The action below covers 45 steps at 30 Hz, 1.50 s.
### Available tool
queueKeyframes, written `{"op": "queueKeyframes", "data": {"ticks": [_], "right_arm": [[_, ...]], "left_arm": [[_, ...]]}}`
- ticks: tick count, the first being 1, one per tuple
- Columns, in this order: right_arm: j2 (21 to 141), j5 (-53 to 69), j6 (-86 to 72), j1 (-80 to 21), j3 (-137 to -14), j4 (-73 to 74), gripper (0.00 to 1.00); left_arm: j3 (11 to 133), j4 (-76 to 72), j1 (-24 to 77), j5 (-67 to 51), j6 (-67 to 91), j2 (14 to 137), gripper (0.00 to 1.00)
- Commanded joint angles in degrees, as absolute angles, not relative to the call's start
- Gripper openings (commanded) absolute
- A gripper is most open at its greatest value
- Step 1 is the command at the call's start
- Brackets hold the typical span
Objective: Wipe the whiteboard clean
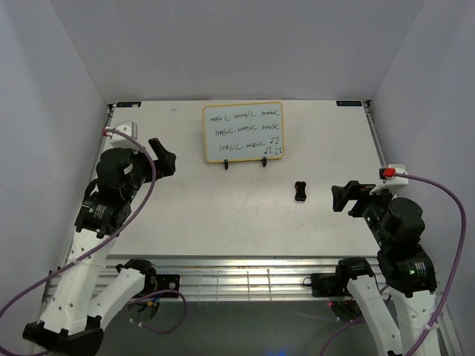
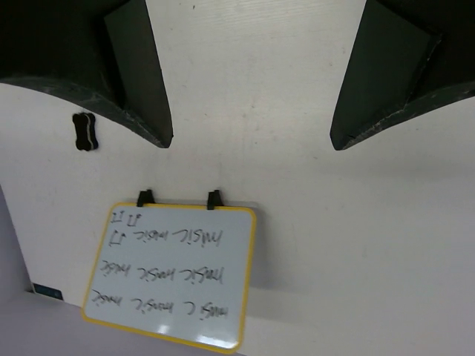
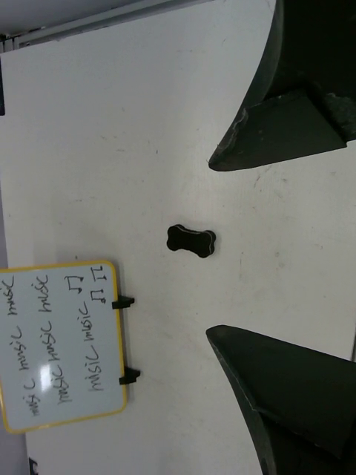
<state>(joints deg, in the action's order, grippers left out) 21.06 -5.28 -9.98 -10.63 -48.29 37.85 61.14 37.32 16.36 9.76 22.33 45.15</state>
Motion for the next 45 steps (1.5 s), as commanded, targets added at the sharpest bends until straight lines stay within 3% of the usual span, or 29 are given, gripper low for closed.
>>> {"op": "queueKeyframes", "data": {"ticks": [1,11,20,29,41,45], "right_arm": [[18.8,2.1,-11.8,-11.0,-47.5,29.0,0.9],[17.1,13.7,-12.8,-10.9,-44.1,25.0,0.9],[16.6,17.6,-10.5,-10.9,-45.9,27.4,0.9],[17.1,20.2,-11.1,-10.9,-46.3,27.6,0.9],[20.1,20.3,-11.2,-10.9,-47.5,28.5,0.9],[20.7,20.5,-11.3,-10.9,-47.6,28.6,0.9]], "left_arm": [[62.9,27.2,16.6,-5.5,21.3,49.3,0.98],[65.0,5.9,15.2,-12.1,16.8,71.5,0.98],[68.3,-17.1,-2.3,-55.6,19.9,99.0,0.98],[77.3,-25.6,-2.7,-67.8,26.6,121.6,0.98],[79.1,-67.7,-1.4,-75.0,56.3,138.5,0.98],[83.6,-78.1,-1.0,-76.5,67.2,144.0,0.89]]}}
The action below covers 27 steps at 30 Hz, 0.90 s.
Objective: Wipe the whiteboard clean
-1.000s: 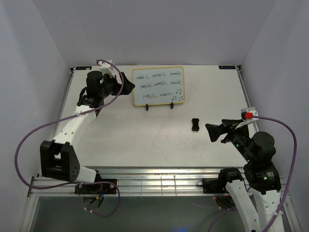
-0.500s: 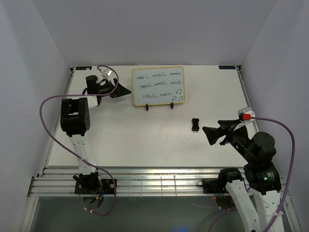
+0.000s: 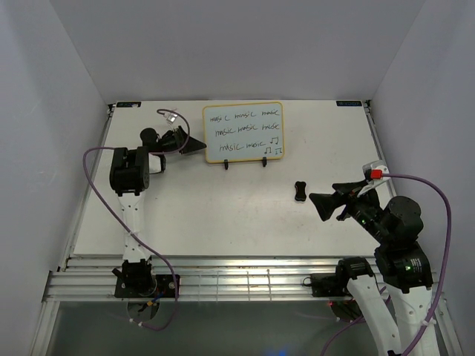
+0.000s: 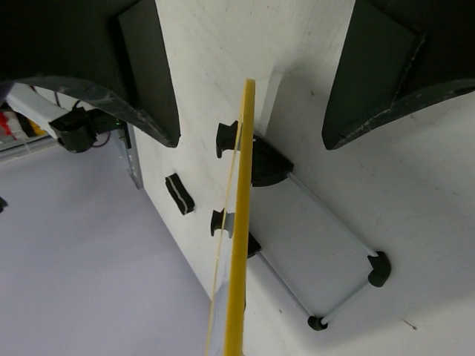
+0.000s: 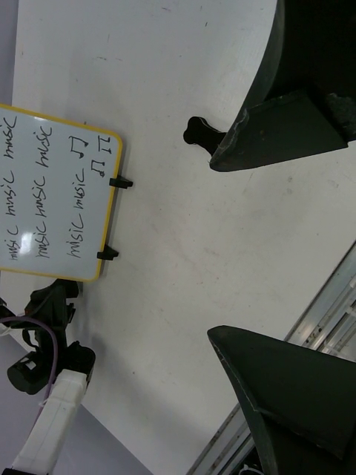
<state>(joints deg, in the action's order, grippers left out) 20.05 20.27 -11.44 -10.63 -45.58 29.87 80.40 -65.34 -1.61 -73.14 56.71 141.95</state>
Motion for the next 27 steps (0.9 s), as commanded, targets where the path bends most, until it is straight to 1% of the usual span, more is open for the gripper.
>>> {"op": "queueKeyframes", "data": {"ticks": [1,3,6,9,15,17,23,26,27], "right_arm": [[20.7,20.4,-11.3,-10.9,-47.5,28.6,0.9],[20.7,20.0,-11.2,-10.9,-47.1,28.3,0.9],[21.0,20.2,-11.4,-10.9,-46.7,28.1,0.9],[21.2,20.5,-11.6,-10.8,-46.4,28.0,0.9],[21.3,20.4,-11.8,-10.9,-46.1,27.3,0.9],[21.4,20.6,-11.8,-10.8,-46.1,27.2,0.9],[21.4,20.8,-12.0,-10.9,-45.7,27.1,0.9],[21.4,20.9,-12.3,-10.9,-45.5,26.8,0.9],[21.4,20.9,-12.3,-10.9,-45.4,26.8,0.9]], "left_arm": [[85.7,-78.8,-0.9,-76.8,68.8,144.8,0.87],[86.4,-77.3,1.4,-76.6,67.8,145.7,0.85],[85.7,-69.3,2.8,-75.1,60.8,144.4,0.85],[86.7,-67.5,3.5,-74.8,58.6,144.7,0.84],[90.9,-67.5,4.0,-74.7,60.6,147.0,0.71],[92.1,-67.5,4.0,-75.4,61.2,147.6,0.64],[95.2,-66.4,4.0,-76.5,61.7,148.5,0.58],[95.7,-66.4,4.0,-76.6,62.1,148.9,0.53],[95.6,-66.5,4.0,-76.7,62.1,149.0,0.48]]}}
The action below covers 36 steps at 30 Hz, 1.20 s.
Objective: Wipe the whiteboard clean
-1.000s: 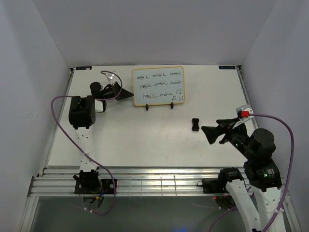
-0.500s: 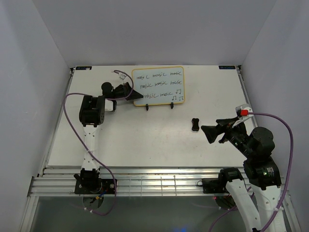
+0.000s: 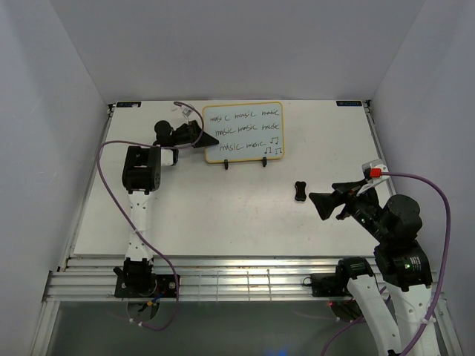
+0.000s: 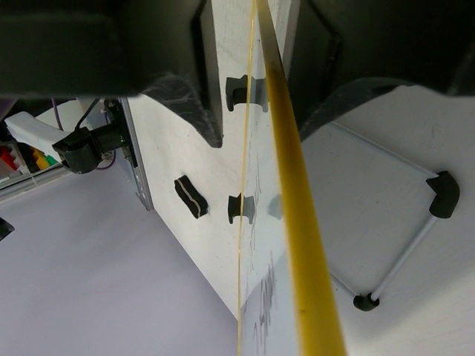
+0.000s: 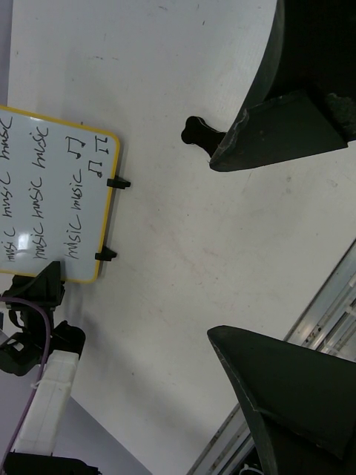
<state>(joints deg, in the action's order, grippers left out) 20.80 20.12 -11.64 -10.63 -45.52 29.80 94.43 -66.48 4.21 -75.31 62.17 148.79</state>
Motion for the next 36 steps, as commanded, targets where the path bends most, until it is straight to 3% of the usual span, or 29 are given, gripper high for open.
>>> {"op": "queueKeyframes", "data": {"ticks": [1,9,14,28,30,32,36], "right_arm": [[21.4,21.0,-12.3,-10.9,-45.4,26.8,0.9],[21.4,21.3,-12.4,-10.8,-45.4,26.8,0.9],[21.3,21.4,-12.5,-10.9,-45.4,26.9,0.9],[21.4,22.2,-13.2,-10.8,-44.3,26.3,0.9],[21.2,22.1,-13.2,-10.8,-44.2,26.5,0.9],[21.2,22.1,-13.3,-10.9,-44.0,26.5,0.9],[21.3,22.1,-13.3,-10.9,-44.0,26.5,0.9]], "left_arm": [[95.5,-66.5,4.0,-76.7,62.1,149.1,0.46],[94.8,-72.7,3.9,-78.1,66.3,150.4,0.42],[96.3,-74.6,3.3,-78.5,69.3,151.3,0.29],[99.1,-75.2,3.3,-79.1,71.8,151.0,0.21],[99.2,-75.5,3.3,-79.2,72.1,151.0,0.21],[99.1,-75.7,3.3,-79.4,72.2,151.2,0.32],[99.3,-75.6,3.3,-79.2,72.2,151.8,0.34]]}}
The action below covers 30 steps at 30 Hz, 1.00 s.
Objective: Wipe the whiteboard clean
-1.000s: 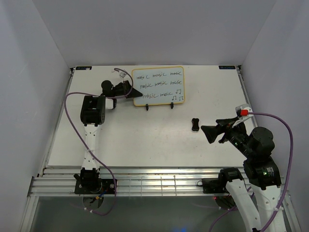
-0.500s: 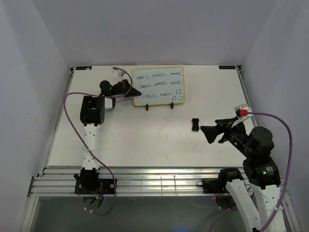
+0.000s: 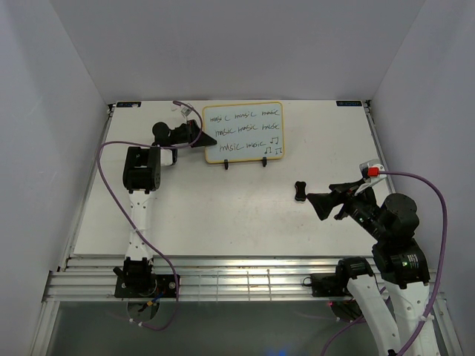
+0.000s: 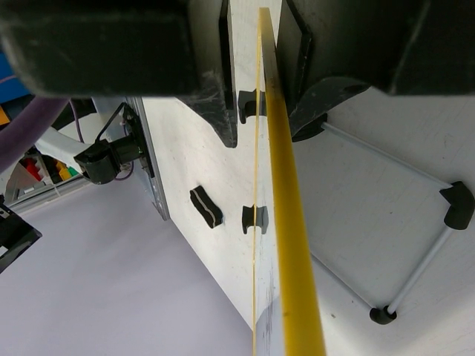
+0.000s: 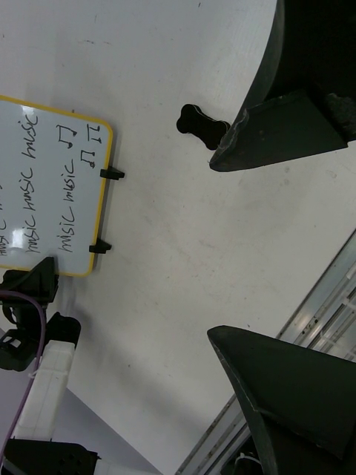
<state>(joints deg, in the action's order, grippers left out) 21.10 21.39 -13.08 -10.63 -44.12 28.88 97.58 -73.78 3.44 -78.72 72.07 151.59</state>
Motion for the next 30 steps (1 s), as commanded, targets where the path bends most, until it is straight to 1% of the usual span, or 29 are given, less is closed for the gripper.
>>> {"op": "queueKeyframes", "data": {"ticks": [1,4,26,30], "right_arm": [[21.4,22.1,-13.3,-10.9,-44.0,26.5,0.9],[21.4,22.1,-13.3,-10.8,-44.1,26.5,0.9],[22.1,21.7,-13.3,-10.9,-43.5,25.8,0.9],[22.3,21.7,-13.2,-10.9,-43.3,25.6,0.9]], "left_arm": [[99.3,-75.4,3.3,-79.0,72.3,152.0,0.34],[99.5,-76.2,3.4,-78.6,72.9,152.5,0.31],[101.8,-74.1,4.2,-77.8,71.8,154.2,0.31],[101.3,-73.7,4.7,-77.3,70.7,153.5,0.27]]}}
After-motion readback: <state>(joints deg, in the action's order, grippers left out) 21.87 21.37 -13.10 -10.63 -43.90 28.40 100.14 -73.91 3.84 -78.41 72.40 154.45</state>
